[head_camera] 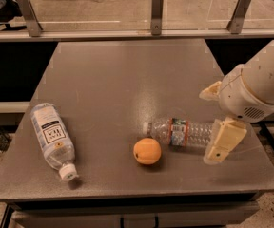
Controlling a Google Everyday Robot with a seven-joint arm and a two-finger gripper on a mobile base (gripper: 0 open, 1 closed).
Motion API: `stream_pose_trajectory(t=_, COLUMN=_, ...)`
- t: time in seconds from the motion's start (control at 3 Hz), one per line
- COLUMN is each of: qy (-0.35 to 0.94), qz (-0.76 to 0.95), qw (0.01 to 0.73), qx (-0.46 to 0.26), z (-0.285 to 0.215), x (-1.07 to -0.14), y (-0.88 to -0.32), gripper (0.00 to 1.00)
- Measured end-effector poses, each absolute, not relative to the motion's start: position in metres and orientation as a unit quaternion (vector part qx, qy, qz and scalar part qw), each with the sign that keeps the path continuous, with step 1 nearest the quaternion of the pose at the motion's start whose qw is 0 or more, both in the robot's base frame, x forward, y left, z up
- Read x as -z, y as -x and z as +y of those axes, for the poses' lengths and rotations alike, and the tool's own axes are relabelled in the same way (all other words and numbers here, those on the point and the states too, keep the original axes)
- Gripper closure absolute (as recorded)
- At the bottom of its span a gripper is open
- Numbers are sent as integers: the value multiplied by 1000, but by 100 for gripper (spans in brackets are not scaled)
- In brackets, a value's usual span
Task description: Move water bottle near orange
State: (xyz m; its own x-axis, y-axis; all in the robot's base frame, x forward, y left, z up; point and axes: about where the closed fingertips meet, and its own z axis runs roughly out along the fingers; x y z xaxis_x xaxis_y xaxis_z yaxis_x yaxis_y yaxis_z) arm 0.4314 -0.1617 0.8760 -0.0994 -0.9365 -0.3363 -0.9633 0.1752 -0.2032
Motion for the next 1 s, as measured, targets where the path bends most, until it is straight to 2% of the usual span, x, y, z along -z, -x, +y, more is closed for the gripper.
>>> stream_pose_trajectory(t=0.67, qy=640, qz=739, qw=207, qx=-40, z=-165, x=-880, y=-430, gripper=0)
stream_pose_trajectory(t=1.0, qy=611, qz=753, qw=240, qx=-38, z=-204, x=-891, y=-427, gripper=0)
